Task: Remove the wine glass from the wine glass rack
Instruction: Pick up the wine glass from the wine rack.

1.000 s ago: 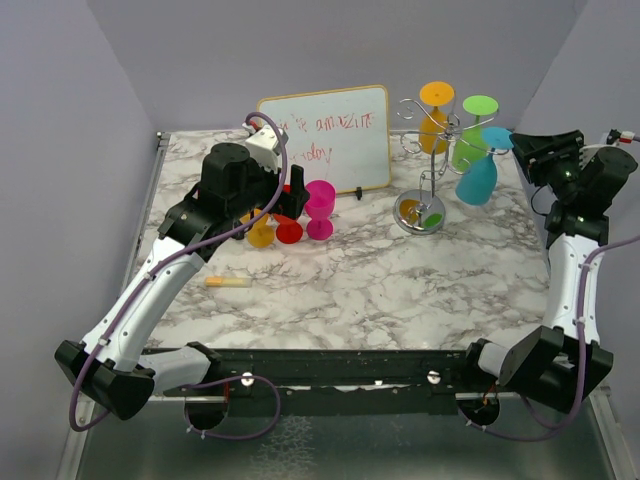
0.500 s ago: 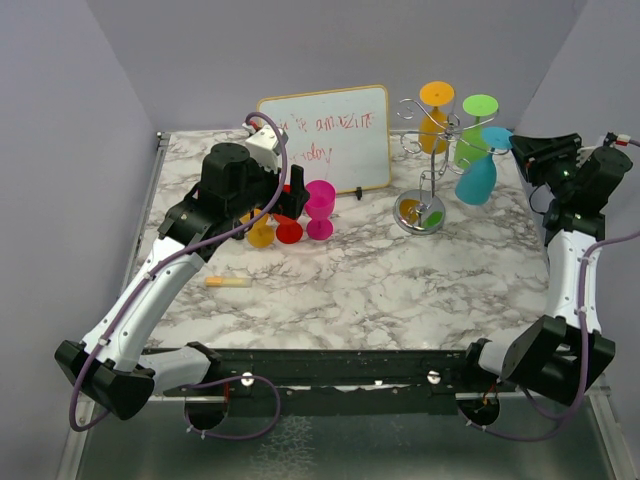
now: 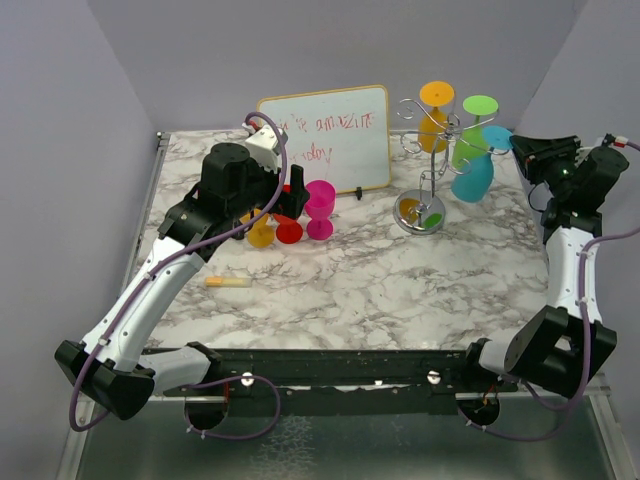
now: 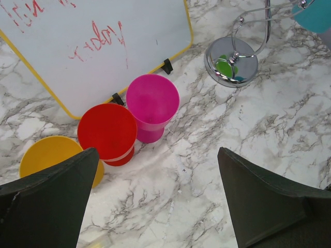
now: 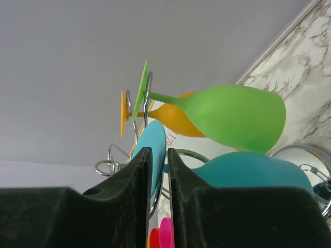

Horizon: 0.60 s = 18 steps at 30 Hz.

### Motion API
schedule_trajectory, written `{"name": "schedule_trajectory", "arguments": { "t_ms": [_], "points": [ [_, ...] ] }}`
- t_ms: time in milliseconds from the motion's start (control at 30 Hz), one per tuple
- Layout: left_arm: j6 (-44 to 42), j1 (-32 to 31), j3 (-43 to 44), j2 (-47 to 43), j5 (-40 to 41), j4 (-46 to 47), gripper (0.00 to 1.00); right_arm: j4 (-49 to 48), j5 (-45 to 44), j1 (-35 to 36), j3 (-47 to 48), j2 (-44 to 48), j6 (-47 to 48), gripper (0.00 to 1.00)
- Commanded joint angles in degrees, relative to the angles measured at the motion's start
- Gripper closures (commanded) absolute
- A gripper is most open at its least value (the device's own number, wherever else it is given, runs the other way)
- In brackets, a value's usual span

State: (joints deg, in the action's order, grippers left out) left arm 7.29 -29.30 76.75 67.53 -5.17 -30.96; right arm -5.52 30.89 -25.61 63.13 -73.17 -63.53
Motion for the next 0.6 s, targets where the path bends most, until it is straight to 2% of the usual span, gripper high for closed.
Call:
{"name": "schedule_trajectory", "arguments": {
  "t_ms": [0, 200, 433, 567],
  "points": [
    [0.3, 0.3, -0.2, -0.6, -0.8, 0.2, 0.01, -2.0, -1.7, -0.3, -2.0, 2.2, -1.2, 0.78],
    [0.3, 0.3, -0.1, -0.5, -0.8, 0.2, 0.01, -2.6, 0.2, -0.3, -1.6, 2.3, -2.5, 0.79],
    [0.3, 0.3, -0.2, -0.6, -1.3, 0.1, 0.01, -2.4, 0.1, -0.3, -1.7, 3.5, -2.9, 0.97],
    [0.3, 0.3, -0.1, -0.4, -1.5, 0.1, 0.01, -1.5, -0.1, -0.3, -1.6, 4.7, -3.2, 0.99]
  ]
}}
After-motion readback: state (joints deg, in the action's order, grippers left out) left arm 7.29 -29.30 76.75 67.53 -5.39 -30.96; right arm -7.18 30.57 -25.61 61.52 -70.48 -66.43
